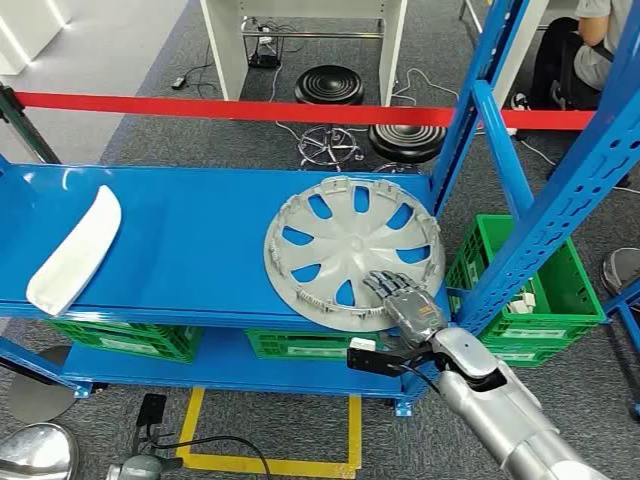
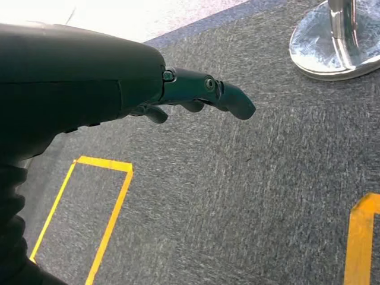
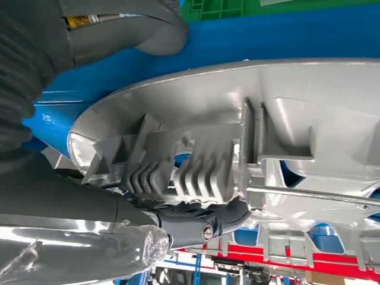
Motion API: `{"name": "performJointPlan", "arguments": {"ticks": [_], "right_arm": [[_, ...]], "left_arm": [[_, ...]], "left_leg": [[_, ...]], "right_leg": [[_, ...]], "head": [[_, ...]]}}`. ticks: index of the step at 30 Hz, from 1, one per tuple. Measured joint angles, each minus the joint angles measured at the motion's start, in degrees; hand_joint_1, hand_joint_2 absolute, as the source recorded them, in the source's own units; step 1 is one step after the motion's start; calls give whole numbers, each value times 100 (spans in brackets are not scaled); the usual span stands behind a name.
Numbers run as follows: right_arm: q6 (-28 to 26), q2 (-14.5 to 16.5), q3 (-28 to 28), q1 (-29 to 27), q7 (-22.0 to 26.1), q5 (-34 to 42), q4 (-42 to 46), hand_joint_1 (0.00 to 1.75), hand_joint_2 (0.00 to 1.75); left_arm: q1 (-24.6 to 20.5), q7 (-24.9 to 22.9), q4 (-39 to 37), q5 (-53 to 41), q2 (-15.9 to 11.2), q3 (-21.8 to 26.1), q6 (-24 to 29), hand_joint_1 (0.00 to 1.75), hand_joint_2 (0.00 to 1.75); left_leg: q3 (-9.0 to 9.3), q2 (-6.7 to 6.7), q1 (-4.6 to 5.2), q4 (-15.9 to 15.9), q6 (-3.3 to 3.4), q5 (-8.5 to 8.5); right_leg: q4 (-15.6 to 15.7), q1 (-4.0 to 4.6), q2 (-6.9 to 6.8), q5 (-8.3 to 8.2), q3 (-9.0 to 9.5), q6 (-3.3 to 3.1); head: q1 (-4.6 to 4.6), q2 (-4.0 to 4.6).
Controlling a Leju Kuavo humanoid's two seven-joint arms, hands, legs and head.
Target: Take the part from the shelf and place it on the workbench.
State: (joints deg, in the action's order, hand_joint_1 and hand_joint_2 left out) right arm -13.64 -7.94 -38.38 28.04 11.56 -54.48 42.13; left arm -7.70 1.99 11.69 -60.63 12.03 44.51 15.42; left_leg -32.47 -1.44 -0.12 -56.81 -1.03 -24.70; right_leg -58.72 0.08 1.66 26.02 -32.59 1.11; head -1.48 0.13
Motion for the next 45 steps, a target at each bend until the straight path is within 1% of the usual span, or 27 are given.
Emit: {"name": "performJointPlan", "arguments": {"ticks": [2,3,6,7,12,16,21,27,33,37,39,45], "right_arm": [[-55,28,-5,16,44,-15,-54,0,175],[-112,53,-13,30,89,-35,-102,38,175],[-265,124,-48,44,225,-62,-187,169,175],[-290,144,-61,44,266,-56,-205,175,175],[-287,199,-95,48,457,91,-243,175,175],[-333,211,-97,51,519,149,-249,175,175],[-673,218,-124,-5,612,121,-251,175,175],[-1202,224,-137,-177,983,260,-252,175,175],[-1277,224,-132,-260,1148,428,-252,175,175],[-1276,229,-45,-399,1553,901,-209,175,175],[-1349,232,9,-500,1697,1017,-133,175,175],[-1568,238,96,-773,1825,1072,139,175,175]], "left_arm": [[-2,-1,0,0,3,-3,-5,0,175],[-4,-1,0,0,6,-5,-9,0,175],[-5,-2,0,-2,16,-15,-14,0,175],[-5,-3,0,-3,19,-17,-14,0,175],[-5,-21,0,-14,26,-26,-18,0,175],[-5,-22,0,-34,33,-40,-33,0,175],[-5,-22,0,-64,44,-111,-34,0,175],[-8,-22,0,-131,47,-157,-34,0,175],[-19,-22,0,-158,47,-166,-34,0,175],[-19,-22,0,-185,47,-176,-36,0,175],[-17,-22,0,-201,46,-202,-36,0,175],[-14,-22,0,-243,45,-275,-50,0,175]], "left_leg": [[0,0,0,0,0,3],[-1,0,0,0,0,6],[-3,0,0,0,1,14],[-3,0,0,0,2,16],[-4,3,0,0,1,19],[-4,3,-1,0,1,19],[-11,3,-1,0,1,19],[-23,2,2,0,2,18],[-24,3,2,0,4,17],[-24,3,1,0,4,17],[-25,3,1,0,4,17],[-31,3,1,0,4,18]], "right_leg": [[0,0,0,-3,0,1],[0,0,0,-6,0,1],[0,0,2,-15,-3,2],[0,0,3,-18,-4,3],[0,0,9,-23,-9,2],[0,1,9,-23,-10,2],[0,1,4,-22,-14,2],[1,-1,5,-22,-23,2],[3,-2,7,-22,-27,3],[3,-1,8,-22,-27,3],[3,-1,7,-22,-27,3],[3,-1,6,-22,-31,3]], "head": [[1,0],[1,0],[1,0],[1,0],[0,0],[0,0],[1,0],[1,0],[0,0],[1,0],[0,0],[0,0]]}}
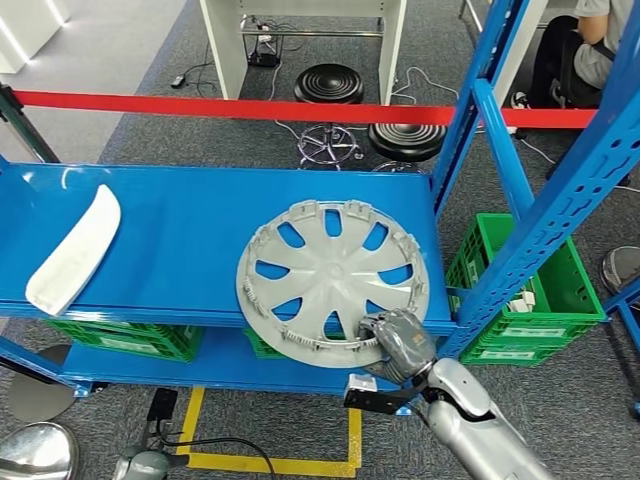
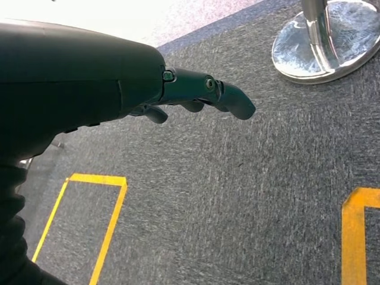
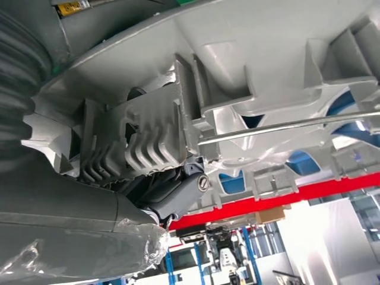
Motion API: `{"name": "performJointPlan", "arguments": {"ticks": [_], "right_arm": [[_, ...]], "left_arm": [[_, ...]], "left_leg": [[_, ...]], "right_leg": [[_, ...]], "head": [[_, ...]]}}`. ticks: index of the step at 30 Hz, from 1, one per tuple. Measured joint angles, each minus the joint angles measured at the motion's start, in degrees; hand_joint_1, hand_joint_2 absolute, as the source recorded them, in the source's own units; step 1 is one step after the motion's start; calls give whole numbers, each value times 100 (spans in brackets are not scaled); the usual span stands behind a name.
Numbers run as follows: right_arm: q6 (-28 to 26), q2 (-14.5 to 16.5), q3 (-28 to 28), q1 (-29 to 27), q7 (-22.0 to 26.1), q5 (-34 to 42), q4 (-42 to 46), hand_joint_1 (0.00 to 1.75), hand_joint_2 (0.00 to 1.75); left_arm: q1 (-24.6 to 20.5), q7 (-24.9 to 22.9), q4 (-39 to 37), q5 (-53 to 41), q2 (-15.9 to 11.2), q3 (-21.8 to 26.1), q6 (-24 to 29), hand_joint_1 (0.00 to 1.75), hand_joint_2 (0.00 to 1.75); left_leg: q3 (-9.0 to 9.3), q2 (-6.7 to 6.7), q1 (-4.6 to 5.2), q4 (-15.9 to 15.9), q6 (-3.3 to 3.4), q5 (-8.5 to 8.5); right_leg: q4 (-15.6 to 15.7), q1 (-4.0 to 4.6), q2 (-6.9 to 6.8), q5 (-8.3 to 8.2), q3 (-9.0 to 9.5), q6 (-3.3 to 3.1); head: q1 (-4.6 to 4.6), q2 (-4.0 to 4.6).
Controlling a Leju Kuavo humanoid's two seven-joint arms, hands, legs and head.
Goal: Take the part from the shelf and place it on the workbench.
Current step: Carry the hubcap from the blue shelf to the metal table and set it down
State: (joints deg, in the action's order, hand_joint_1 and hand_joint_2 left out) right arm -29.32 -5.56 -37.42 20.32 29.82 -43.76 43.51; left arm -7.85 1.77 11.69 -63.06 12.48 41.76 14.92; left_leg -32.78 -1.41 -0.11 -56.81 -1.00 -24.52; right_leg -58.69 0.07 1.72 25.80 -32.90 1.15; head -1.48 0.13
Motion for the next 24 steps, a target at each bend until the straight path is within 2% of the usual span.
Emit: {"name": "performJointPlan", "arguments": {"ticks": [8,11,14,20,24], "right_arm": [[-69,3,99,-155,67,12,206,175,175],[-73,17,142,-204,265,242,291,175,175],[-55,80,245,-352,592,670,645,175,175],[281,162,290,-570,557,933,1481,175,175],[303,205,349,-663,679,1070,1815,175,175]], "left_arm": [[0,0,0,-2,0,-17,-1,0,175],[2,0,0,-2,0,-22,1,0,175],[6,0,0,-2,-1,-24,11,0,175],[10,1,0,0,-7,-27,20,0,175],[12,9,0,4,-9,-26,31,0,175]], "left_leg": [[-8,0,1,0,0,0],[-10,0,1,0,0,0],[-16,0,1,0,0,0],[-31,0,0,0,0,2],[-35,-1,1,0,0,2]], "right_leg": [[0,-1,-1,0,-6,0],[0,-1,-2,0,-7,0],[0,-1,0,0,-14,0],[-1,0,-2,0,-31,0],[-1,-1,-2,0,-32,0]], "head": [[1,0],[1,0],[1,0],[0,0],[1,0]]}}
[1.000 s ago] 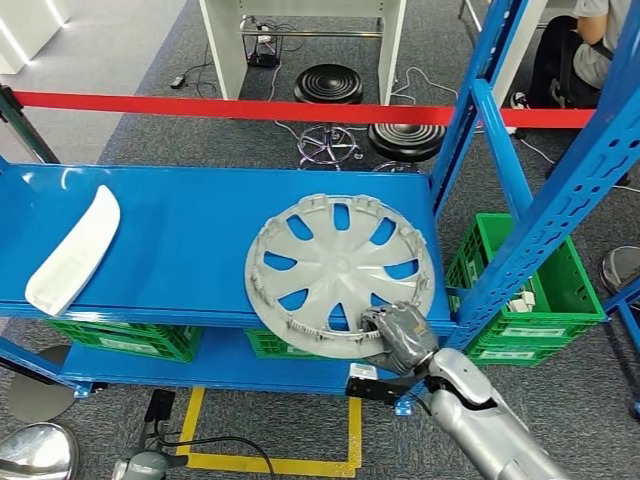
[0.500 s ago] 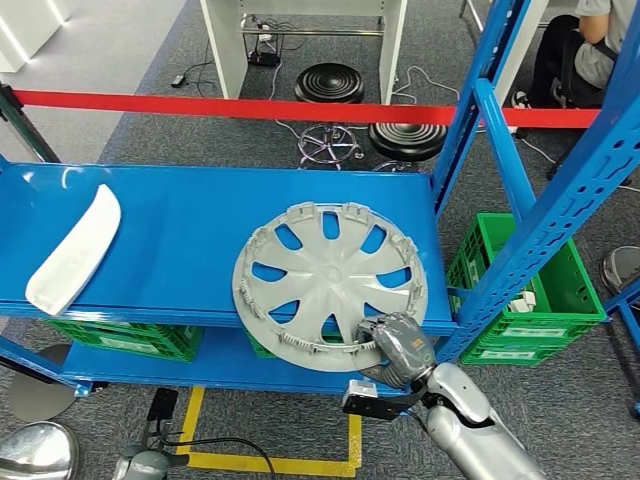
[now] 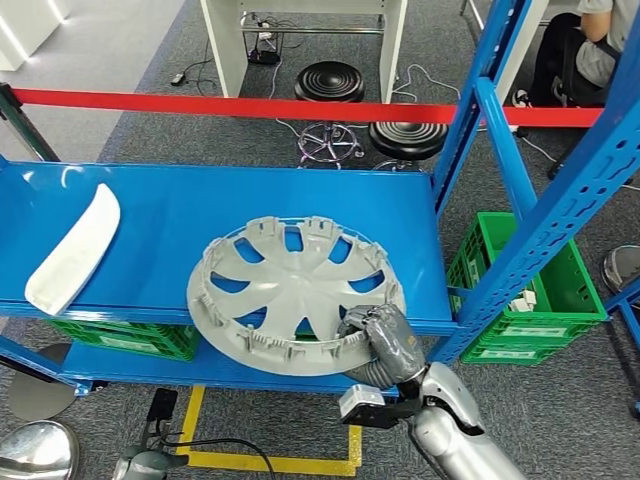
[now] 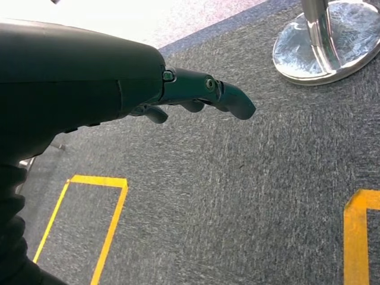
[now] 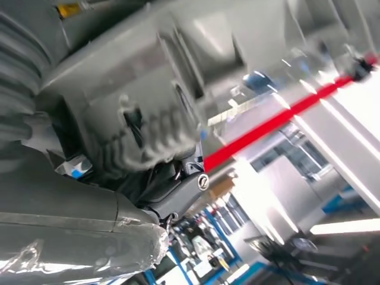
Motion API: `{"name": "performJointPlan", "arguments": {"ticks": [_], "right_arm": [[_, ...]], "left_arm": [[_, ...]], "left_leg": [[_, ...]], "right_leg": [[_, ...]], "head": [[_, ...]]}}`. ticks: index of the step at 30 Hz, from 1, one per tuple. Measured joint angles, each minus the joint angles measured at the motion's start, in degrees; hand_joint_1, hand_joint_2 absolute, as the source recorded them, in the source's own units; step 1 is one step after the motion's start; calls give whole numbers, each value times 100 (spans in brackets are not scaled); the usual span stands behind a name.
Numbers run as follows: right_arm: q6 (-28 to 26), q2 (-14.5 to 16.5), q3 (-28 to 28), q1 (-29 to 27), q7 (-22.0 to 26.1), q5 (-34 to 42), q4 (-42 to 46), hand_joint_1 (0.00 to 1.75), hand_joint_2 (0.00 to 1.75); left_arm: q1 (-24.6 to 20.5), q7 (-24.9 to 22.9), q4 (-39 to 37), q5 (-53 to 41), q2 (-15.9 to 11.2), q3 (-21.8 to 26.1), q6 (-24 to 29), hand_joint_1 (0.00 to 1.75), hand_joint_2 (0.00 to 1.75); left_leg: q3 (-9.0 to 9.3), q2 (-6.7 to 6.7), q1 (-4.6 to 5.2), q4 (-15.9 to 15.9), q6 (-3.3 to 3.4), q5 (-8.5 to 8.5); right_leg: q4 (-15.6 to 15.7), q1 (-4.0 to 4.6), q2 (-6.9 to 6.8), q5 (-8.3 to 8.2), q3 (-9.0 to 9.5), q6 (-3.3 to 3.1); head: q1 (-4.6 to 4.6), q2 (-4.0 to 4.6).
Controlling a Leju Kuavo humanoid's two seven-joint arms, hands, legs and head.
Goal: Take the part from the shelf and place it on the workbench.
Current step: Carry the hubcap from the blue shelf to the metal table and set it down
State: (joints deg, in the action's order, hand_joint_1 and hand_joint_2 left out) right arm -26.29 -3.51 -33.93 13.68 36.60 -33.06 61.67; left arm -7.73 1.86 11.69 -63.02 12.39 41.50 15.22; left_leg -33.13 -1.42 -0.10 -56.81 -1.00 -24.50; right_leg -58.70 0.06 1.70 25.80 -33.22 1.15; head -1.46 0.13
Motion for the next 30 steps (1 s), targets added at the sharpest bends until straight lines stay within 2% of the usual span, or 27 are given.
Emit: {"name": "performJointPlan", "arguments": {"ticks": [10,22,30], "right_arm": [[28,74,-3,-300,136,164,1002,175,175],[168,221,-66,-314,82,487,1728,175,175],[445,251,-164,-328,94,768,2190,175,175]], "left_arm": [[7,45,0,40,-11,11,56,0,175],[2,44,0,45,-19,19,84,0,175],[-1,44,0,63,-25,20,108,0,175]], "left_leg": [[-16,-1,1,0,0,0],[-27,-1,1,0,3,3],[-28,0,1,0,3,4]], "right_leg": [[0,-1,-2,0,-15,0],[0,-1,-3,-1,-25,-1],[0,-2,-3,-1,-28,-1]], "head": [[-2,0],[-1,0],[-2,0]]}}
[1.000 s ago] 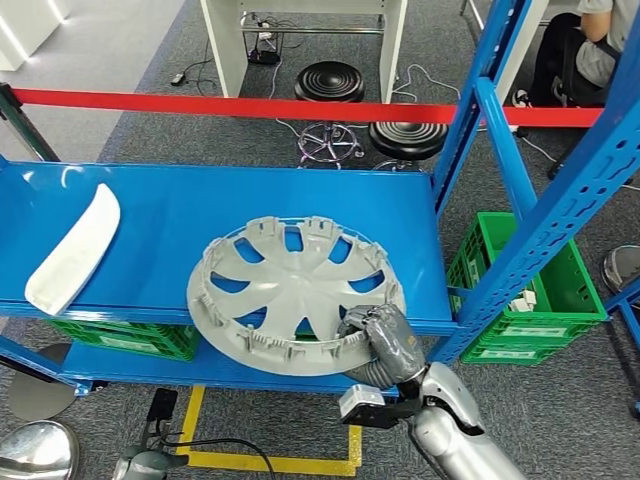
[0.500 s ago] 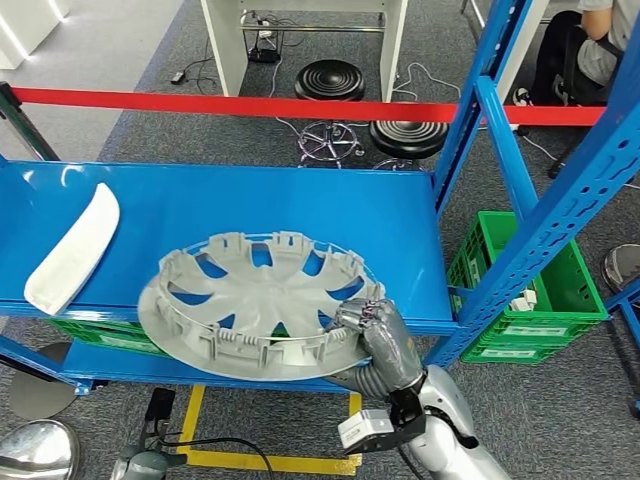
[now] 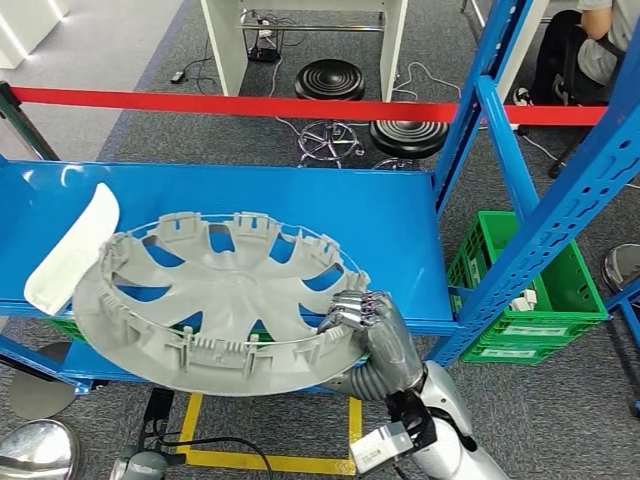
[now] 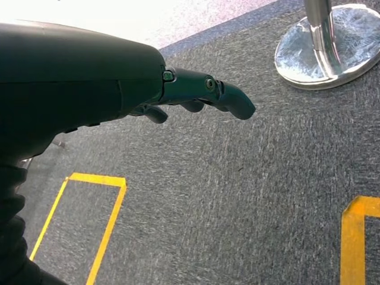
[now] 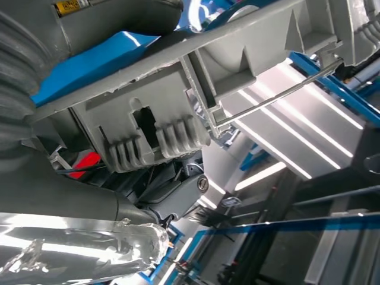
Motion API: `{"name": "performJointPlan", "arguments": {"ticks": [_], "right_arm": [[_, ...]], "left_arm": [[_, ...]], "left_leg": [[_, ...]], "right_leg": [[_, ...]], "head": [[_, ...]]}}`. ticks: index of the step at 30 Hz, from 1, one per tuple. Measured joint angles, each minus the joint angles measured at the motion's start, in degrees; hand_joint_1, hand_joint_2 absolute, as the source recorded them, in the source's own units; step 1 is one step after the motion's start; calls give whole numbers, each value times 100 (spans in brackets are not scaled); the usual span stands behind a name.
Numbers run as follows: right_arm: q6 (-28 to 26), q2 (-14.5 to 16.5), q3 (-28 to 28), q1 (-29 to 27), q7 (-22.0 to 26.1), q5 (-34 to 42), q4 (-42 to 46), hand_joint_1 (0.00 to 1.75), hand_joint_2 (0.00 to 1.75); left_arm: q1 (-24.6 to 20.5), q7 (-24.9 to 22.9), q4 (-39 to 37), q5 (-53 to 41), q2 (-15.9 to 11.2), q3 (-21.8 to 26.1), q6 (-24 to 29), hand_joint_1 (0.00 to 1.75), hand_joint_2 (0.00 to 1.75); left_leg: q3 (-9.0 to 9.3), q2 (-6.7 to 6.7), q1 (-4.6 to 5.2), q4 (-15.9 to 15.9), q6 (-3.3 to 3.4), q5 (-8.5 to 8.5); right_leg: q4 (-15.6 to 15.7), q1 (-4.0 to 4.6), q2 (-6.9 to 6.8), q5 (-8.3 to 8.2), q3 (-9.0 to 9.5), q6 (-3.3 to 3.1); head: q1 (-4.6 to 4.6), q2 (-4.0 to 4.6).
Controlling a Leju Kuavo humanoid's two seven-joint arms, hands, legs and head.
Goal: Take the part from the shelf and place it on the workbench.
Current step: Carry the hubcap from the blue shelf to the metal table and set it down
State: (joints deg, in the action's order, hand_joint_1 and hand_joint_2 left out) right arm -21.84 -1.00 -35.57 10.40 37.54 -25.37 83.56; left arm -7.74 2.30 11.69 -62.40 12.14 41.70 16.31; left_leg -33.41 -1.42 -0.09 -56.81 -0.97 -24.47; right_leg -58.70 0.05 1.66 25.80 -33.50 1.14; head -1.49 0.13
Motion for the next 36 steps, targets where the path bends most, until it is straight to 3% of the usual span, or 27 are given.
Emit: {"name": "performJointPlan", "arguments": {"ticks": [13,36], "right_arm": [[632,125,-96,-104,11,721,593,175,175],[609,142,-134,-180,12,654,729,175,175]], "left_arm": [[-1,42,0,45,-7,11,46,0,175],[0,87,0,54,-25,24,50,0,175]], "left_leg": [[-2,0,0,0,0,0],[-2,0,0,0,0,0]], "right_leg": [[0,0,0,0,-2,0],[0,0,0,0,-2,0]], "head": [[1,0],[1,0]]}}
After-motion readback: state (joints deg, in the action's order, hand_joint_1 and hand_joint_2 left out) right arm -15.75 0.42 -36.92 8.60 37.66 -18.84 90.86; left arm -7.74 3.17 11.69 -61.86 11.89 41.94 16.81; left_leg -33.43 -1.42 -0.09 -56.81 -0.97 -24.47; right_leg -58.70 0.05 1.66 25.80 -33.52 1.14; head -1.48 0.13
